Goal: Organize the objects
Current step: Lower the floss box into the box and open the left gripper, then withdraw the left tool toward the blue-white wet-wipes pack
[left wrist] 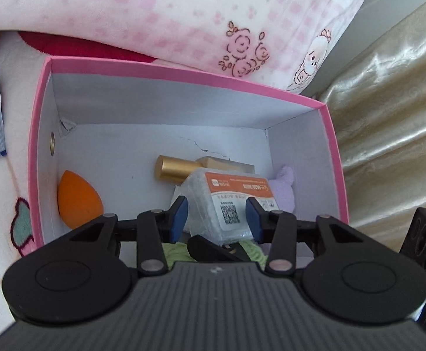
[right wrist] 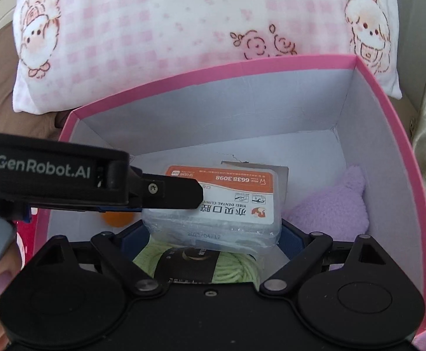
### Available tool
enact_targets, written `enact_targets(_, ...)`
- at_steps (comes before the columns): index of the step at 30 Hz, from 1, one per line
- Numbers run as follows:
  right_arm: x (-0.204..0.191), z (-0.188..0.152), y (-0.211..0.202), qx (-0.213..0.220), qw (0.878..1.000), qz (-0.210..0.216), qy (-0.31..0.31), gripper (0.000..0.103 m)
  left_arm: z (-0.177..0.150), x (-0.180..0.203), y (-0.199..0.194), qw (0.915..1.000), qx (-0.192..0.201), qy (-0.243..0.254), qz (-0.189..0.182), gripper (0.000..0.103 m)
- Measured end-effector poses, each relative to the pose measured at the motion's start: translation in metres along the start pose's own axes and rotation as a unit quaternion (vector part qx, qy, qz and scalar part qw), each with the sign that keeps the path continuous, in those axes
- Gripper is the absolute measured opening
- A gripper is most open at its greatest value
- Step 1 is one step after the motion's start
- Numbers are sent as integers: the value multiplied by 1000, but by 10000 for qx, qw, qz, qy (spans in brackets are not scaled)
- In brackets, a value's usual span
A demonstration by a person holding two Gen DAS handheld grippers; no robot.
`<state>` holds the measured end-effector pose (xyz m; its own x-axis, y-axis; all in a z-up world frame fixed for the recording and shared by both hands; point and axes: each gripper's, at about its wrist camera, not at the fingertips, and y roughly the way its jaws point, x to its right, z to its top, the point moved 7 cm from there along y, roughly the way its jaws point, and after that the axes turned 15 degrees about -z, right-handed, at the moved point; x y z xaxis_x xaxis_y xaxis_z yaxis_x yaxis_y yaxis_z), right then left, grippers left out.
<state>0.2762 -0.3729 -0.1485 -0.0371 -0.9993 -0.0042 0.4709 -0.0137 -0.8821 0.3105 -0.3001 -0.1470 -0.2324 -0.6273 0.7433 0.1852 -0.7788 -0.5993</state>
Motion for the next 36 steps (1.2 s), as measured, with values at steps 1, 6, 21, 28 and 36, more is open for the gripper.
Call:
enact_targets(1, -1, -1, 2, -11, 10000, -25, -52, 94, 0, 1, 0, 10000, -15, 66, 65, 39)
enact_targets(6, -6, -5, 2, 75, 9986, -269, -449, 94, 4, 11, -19, 9989, 218, 287, 295, 35)
enact_targets(21, -5, -15, -120, 326, 9990, -73, -293, 92, -28, 69, -113, 9921, 14, 1219, 281, 46)
enact_targets(28, -20, -36, -185, 704, 9938, -240, -832, 92, -51, 75, -163, 9898, 178, 1394, 243, 51)
enact_targets(36, -56, -64, -230, 1222, 9815, -354, -1434, 92, -83, 56, -208, 9910, 338, 1281, 208, 55)
